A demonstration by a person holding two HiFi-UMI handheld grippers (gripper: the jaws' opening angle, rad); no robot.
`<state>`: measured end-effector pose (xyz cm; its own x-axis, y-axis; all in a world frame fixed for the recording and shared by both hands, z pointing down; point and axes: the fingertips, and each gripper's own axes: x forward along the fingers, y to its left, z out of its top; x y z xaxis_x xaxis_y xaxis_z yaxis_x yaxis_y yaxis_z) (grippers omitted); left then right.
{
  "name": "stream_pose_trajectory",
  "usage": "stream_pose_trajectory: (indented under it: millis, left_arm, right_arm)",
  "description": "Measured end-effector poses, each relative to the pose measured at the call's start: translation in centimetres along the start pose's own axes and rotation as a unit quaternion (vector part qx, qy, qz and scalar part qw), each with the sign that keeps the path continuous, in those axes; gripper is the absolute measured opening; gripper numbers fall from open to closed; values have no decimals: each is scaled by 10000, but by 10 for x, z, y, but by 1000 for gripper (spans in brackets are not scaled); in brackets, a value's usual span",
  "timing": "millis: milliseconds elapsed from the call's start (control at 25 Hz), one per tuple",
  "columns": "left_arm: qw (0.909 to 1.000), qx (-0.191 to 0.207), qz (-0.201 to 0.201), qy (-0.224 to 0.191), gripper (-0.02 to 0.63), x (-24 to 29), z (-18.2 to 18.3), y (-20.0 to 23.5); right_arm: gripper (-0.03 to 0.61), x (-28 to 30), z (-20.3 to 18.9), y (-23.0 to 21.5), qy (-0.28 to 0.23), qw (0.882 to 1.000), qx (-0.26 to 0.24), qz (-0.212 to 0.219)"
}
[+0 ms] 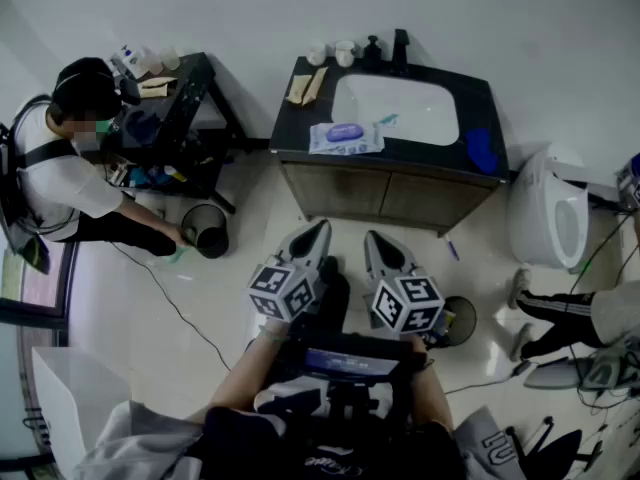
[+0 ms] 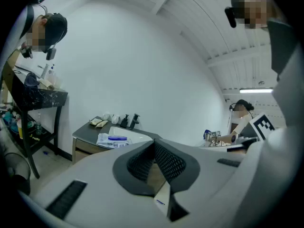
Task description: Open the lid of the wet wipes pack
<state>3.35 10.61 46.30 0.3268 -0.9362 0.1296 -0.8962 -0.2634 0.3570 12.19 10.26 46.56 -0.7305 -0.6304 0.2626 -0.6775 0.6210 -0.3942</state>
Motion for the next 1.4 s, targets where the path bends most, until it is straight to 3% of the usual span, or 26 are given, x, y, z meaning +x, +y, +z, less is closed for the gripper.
stream_pose_trajectory:
  millis: [240, 560, 920, 1200, 1400]
  left_arm:
    - [9999, -107, 64, -15, 9, 55, 33, 66]
    - [9994, -191, -85, 287, 9, 139, 53, 146]
    - [9959, -475, 19, 769, 9, 199, 36, 225]
    - [9889, -525, -4, 1391, 9, 226, 3, 248]
    - [9845, -611, 91, 1640, 9, 242, -17, 258]
  right_arm:
    - [0, 68, 29, -17, 40, 9999, -6, -100]
    - [0, 169, 62, -54, 10, 9986, 305, -440]
    - [0, 237, 69, -87, 161, 9952, 545, -800]
    - [0, 254, 77, -95, 416, 9944, 681, -690]
    - [2, 262, 72, -112, 875, 9925, 334, -782]
